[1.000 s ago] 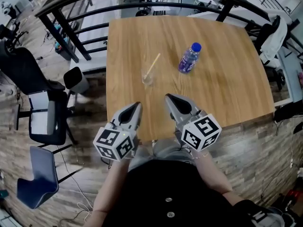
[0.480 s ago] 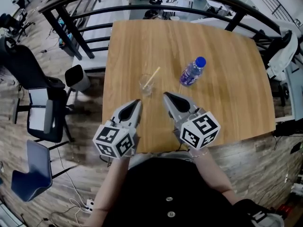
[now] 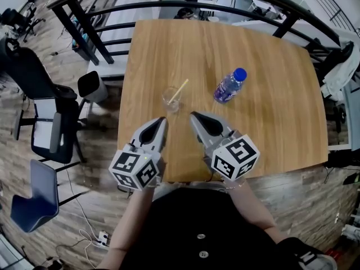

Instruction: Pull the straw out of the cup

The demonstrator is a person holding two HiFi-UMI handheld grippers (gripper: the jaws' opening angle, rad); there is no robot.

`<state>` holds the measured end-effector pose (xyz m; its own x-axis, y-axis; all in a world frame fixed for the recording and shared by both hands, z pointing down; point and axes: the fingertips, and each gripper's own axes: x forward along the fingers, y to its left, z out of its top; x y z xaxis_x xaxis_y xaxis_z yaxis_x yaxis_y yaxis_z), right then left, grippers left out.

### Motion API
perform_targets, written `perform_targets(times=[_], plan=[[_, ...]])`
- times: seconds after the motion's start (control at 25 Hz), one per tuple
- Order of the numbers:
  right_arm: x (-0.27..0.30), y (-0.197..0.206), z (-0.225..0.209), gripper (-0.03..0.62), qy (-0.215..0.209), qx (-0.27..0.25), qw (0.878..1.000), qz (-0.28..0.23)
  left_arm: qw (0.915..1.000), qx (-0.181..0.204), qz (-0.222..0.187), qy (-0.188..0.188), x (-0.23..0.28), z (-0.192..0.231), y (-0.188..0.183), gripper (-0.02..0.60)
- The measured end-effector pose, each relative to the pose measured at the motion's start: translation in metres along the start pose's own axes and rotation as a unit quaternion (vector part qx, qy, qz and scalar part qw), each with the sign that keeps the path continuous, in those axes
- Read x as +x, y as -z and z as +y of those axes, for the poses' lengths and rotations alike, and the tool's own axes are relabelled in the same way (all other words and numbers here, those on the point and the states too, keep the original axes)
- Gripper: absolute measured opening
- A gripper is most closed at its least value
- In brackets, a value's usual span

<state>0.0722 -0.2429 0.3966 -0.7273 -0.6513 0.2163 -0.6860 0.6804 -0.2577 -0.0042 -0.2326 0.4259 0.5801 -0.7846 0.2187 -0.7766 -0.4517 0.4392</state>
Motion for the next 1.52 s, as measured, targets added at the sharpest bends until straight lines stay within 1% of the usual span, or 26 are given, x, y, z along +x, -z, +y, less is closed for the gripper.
perform_targets(times=[0.28, 0.64, 0.92, 1.12, 1.32, 1.52], plan=[[0.003, 0.003, -0.009, -0.002, 0.004, 0.014, 1.000, 0.002, 1.0000, -0.004, 0.000, -0.008, 0.006, 0.006, 0.000, 0.015], [0.012, 0.008, -0.007, -0.002, 0.013, 0.018, 1.000, 0.008, 0.9999, -0.008, 0.013, -0.004, 0.006, 0.015, 0.001, 0.015], [0.019, 0.005, -0.005, -0.002, 0.033, 0.021, 0.999, -0.002, 0.9998, -0.014, 0.015, 0.004, -0.001, 0.023, -0.004, 0.016], [0.027, 0.008, -0.002, -0.001, 0.042, 0.020, 0.999, 0.018, 0.9995, -0.016, 0.017, 0.020, -0.006, 0.025, -0.008, 0.015], [0.033, 0.003, -0.003, 0.000, 0.059, 0.008, 0.998, 0.020, 0.9992, -0.019, 0.020, 0.030, -0.008, 0.026, -0.007, 0.015], [0.040, -0.003, -0.007, 0.000, 0.063, -0.004, 0.998, 0.020, 0.9986, -0.024, 0.024, 0.040, -0.007, 0.030, -0.005, 0.015]])
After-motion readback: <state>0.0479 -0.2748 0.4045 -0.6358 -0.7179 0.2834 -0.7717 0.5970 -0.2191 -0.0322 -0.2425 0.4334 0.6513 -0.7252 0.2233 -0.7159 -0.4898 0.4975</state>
